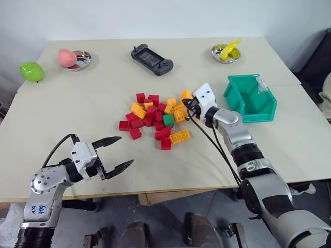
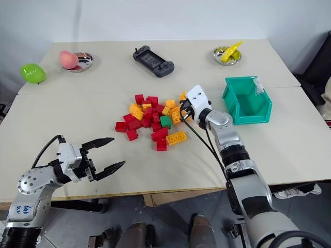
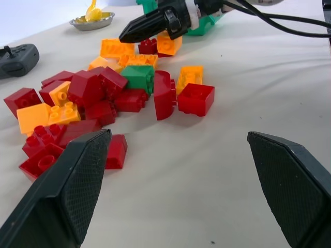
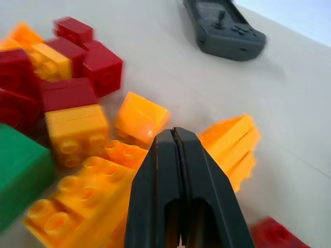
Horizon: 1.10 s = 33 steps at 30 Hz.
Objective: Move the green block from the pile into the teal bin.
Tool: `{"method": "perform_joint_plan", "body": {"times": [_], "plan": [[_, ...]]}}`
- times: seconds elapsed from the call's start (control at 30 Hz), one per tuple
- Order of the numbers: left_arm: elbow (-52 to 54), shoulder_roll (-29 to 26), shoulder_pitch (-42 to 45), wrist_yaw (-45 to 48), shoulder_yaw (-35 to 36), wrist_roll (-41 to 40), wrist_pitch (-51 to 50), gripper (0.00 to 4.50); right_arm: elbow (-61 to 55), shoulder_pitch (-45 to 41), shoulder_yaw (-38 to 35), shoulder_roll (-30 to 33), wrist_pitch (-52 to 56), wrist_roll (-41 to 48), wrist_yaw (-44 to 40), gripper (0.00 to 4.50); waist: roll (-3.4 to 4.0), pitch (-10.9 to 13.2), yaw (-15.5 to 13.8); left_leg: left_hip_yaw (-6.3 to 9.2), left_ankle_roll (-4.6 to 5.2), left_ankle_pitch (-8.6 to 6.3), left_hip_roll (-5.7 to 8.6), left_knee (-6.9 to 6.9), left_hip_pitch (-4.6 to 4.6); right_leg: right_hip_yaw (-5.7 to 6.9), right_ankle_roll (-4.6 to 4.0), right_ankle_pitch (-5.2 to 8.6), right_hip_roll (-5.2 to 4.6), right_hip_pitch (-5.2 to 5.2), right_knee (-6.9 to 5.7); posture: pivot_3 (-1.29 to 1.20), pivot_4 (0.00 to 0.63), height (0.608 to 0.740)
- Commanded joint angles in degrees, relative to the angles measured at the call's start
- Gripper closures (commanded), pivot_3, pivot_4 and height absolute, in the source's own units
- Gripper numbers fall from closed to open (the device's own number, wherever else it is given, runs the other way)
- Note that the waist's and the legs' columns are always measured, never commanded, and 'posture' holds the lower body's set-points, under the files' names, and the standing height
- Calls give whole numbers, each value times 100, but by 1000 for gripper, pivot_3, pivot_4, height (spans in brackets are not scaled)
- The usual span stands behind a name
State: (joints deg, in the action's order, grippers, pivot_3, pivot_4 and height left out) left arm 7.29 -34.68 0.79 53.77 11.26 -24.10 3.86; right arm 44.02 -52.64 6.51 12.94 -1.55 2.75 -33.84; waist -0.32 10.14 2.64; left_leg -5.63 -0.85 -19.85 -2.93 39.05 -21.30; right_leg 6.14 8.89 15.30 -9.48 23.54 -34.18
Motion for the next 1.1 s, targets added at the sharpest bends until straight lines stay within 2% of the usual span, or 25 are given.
{"method": "perform_joint_plan", "body": {"times": [0.03,0.17,0.33,0.43,0.5,0.53,0.57,0.63,0.67,0.73,0.87,1.0,1.03,1.1], "plan": [[17,49,13,-108,87,-53,-6,0,-560,145,369,-368,-267,-102,-336,4480,3,2,55,0,0,0,0,-2,-2,0,0,0,0,2,0,0,150,740],[14,69,-40,-181,145,-105,-53,0,-701,160,711,-875,-13,-242,-467,4480,3,2,135,-1,-2,0,0,-6,-1,2,0,0,0,5,0,0,150,740],[54,38,-145,-160,190,-125,-55,0,-1063,205,1070,-1046,74,-353,-886,4480,3,2,147,1,-2,1,0,-2,-2,4,0,0,0,2,0,0,150,740],[110,15,-168,-154,240,-154,-90,0,-1483,329,1020,-915,46,-277,-1038,4480,4,3,139,2,-3,1,0,-3,-3,4,0,0,0,4,0,0,150,740],[97,-8,-161,-129,307,-189,-89,0,-2147,630,678,-499,24,198,-1530,4480,4,2,94,2,-3,0,0,-2,-3,4,0,0,0,4,1,0,150,740],[83,-14,-158,-115,330,-208,-87,0,-2613,832,532,-277,656,664,-1923,4480,3,3,38,3,-4,-1,0,-2,-4,4,0,0,0,3,2,0,150,740],[67,-19,-153,-104,349,-224,-89,0,-3052,1027,544,48,1268,990,-2392,4315,3,3,16,4,-3,-2,0,-2,-5,5,0,0,0,3,4,0,150,740],[76,-52,-178,-70,340,-234,-171,0,-3526,1343,461,527,1360,1148,-2743,3885,3,2,-63,6,0,-5,1,1,-7,7,0,0,0,1,7,0,150,740],[77,-82,-204,-19,310,-206,-177,0,-3718,1554,140,786,1405,1308,-2682,3587,3,3,-81,5,0,-7,0,2,-6,7,0,0,0,1,8,0,150,740],[77,-100,-226,20,285,-191,-182,0,-3976,1850,-301,1136,1585,1576,-2609,2909,3,3,-100,3,0,-8,0,1,-6,8,0,0,0,1,9,0,150,740],[31,-71,-203,38,299,-187,-124,0,-4219,2681,-856,2070,1451,1840,-3152,1586,3,3,-120,-1,0,-8,0,1,-6,7,0,0,0,1,11,0,150,740],[8,-52,-196,74,277,-180,-93,0,-4033,3034,-827,2470,1061,1545,-3212,207,3,3,-73,-6,1,-9,-1,1,-1,7,0,0,0,0,12,0,150,740],[4,-53,-184,82,274,-184,-92,0,-3988,3079,-764,2564,977,1413,-3216,16,4,3,-70,-11,1,-9,-1,0,1,4,0,0,0,1,11,0,150,740],[0,-44,-160,80,266,-176,-90,0,-4051,3001,-611,2597,1258,1283,-3039,16,4,3,-74,-14,0,-9,-2,0,3,2,0,0,0,2,9,0,150,740]]}}
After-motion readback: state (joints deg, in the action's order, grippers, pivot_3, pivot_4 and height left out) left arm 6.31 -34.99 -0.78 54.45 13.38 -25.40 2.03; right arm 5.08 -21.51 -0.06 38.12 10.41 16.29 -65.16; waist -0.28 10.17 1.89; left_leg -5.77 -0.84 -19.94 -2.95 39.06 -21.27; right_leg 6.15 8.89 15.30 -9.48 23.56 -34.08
